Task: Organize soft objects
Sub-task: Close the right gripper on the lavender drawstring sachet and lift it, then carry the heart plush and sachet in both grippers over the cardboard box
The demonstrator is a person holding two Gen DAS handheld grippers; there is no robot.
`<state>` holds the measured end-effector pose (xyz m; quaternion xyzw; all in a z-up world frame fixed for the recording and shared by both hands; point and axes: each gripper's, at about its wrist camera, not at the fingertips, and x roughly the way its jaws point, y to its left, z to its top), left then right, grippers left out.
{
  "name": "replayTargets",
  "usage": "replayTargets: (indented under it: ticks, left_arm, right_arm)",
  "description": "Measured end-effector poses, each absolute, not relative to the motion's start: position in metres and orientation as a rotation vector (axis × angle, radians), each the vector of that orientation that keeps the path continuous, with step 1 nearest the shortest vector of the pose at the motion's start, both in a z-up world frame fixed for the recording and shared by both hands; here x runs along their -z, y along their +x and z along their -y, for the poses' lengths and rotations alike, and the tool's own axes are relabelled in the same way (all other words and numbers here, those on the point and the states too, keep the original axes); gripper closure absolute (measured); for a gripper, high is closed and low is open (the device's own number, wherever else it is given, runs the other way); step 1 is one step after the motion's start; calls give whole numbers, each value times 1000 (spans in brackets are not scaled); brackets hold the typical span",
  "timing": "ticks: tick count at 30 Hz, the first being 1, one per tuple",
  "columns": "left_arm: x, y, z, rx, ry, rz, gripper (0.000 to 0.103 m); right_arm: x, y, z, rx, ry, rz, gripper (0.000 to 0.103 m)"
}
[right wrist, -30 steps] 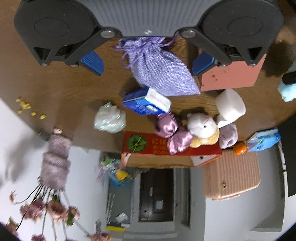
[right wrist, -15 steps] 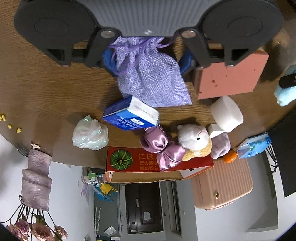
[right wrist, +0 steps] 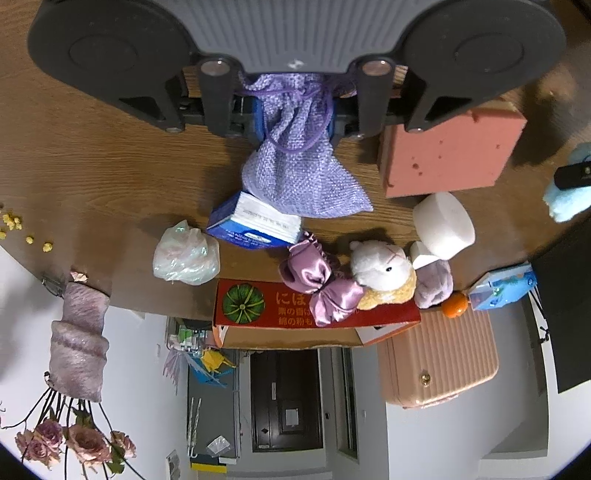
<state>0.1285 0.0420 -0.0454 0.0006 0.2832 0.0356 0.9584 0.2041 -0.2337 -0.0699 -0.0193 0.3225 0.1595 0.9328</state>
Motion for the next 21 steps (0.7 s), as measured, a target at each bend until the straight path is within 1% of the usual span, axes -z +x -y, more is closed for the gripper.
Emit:
replayTargets:
  ticks: [12,21]
  left_arm:
    - [31,122,-42,-71,5,-529,26]
    - [13,125,-39,-65,15,-487,26]
  right_arm:
    - [36,177,241,-341,-20,-533,77]
    - [14,176,239,-347,-27,-469,77]
